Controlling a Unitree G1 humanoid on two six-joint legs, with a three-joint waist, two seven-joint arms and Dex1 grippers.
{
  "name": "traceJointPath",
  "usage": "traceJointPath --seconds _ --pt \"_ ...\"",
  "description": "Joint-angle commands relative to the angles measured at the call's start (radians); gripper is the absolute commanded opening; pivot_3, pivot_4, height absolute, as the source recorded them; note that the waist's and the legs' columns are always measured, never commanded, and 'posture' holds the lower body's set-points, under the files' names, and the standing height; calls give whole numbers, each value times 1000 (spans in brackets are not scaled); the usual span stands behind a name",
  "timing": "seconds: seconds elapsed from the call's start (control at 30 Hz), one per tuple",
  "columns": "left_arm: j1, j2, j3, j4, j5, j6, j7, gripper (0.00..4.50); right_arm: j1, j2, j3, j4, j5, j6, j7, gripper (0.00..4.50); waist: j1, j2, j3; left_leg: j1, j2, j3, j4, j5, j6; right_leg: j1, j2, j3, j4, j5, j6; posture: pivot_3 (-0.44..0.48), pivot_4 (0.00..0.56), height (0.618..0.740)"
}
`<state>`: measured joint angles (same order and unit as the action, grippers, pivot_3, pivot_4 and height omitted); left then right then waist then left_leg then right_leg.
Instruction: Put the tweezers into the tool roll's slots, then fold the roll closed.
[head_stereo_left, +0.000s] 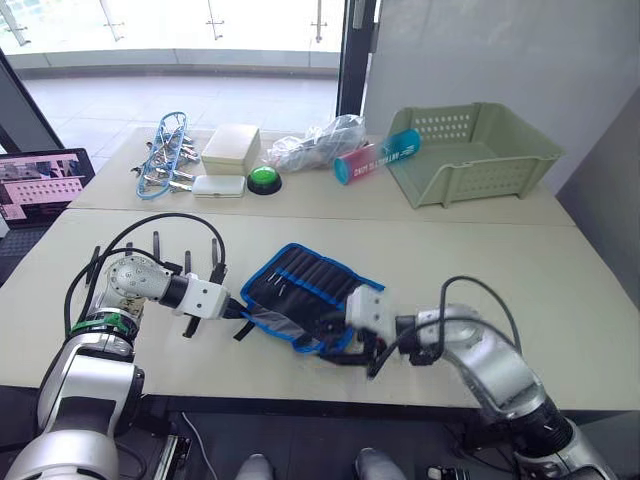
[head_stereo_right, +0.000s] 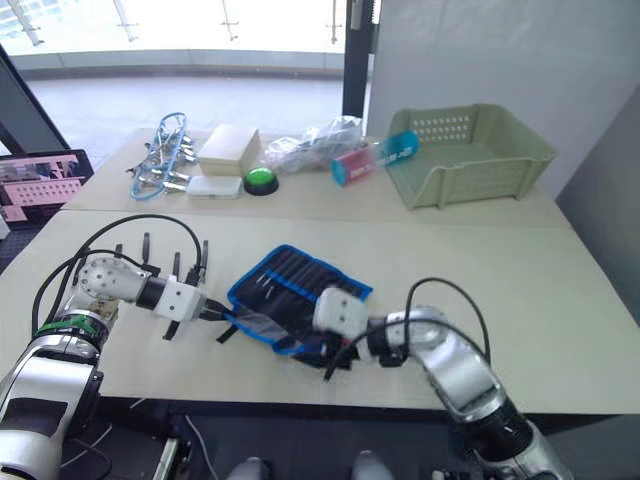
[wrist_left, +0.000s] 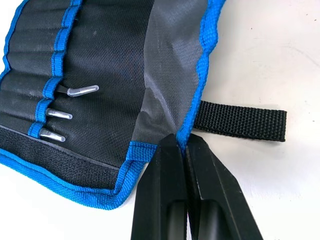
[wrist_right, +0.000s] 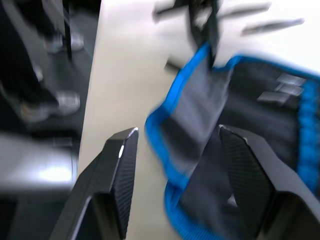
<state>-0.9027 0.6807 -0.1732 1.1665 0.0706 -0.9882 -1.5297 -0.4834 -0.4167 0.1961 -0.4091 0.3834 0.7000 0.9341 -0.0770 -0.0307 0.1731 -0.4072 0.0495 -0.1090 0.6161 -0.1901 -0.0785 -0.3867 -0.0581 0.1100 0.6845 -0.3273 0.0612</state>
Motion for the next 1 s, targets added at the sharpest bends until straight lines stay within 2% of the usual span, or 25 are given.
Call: traceJointPath --seconds 0.03,0.1,0.27,0.43,0.63,0.77,0.97,1.0 --pt "-9 9 1 -11 -3 -15 14 0 -15 69 -20 39 39 41 -89 2324 2 0 0 0 0 0 0 0 0 0 0 -1 1 0 0 0 150 740" --pt "-15 9 -3 -6 6 -22 26 0 -8 92 26 74 -1 2 -116 1788 4 0 0 0 0 -1 0 0 0 0 0 -2 1 0 0 0 150 740" --pt "-34 10 -14 12 47 -52 98 0 12 132 118 144 -63 -70 -148 58 3 0 0 0 0 -1 0 0 0 -1 -1 -2 1 0 0 0 150 740" --pt "-56 15 -27 39 90 -79 169 0 23 130 183 221 -137 -106 -175 21 4 0 0 0 0 -1 0 0 0 -1 -1 -3 1 0 0 0 150 740" --pt "-68 17 -35 52 123 -99 216 0 40 117 231 288 -194 -38 -205 21 2 0 0 0 0 -1 0 0 0 -1 -1 -3 1 0 0 0 150 740" --pt "-67 15 -23 61 100 -34 160 0 33 155 204 350 -200 24 -267 21 -3 0 -1 1 0 -1 0 0 0 0 -1 -3 2 0 0 0 150 740" --pt "-63 28 5 57 58 10 114 0 41 157 216 359 -194 39 -254 21 -13 0 -1 2 0 -1 0 0 0 1 -1 -3 3 0 0 0 150 740" --pt "-63 27 16 59 42 34 100 293 43 157 218 357 -193 39 -252 6 -15 0 -1 2 0 -1 0 0 0 1 -1 -3 3 0 0 0 150 740"
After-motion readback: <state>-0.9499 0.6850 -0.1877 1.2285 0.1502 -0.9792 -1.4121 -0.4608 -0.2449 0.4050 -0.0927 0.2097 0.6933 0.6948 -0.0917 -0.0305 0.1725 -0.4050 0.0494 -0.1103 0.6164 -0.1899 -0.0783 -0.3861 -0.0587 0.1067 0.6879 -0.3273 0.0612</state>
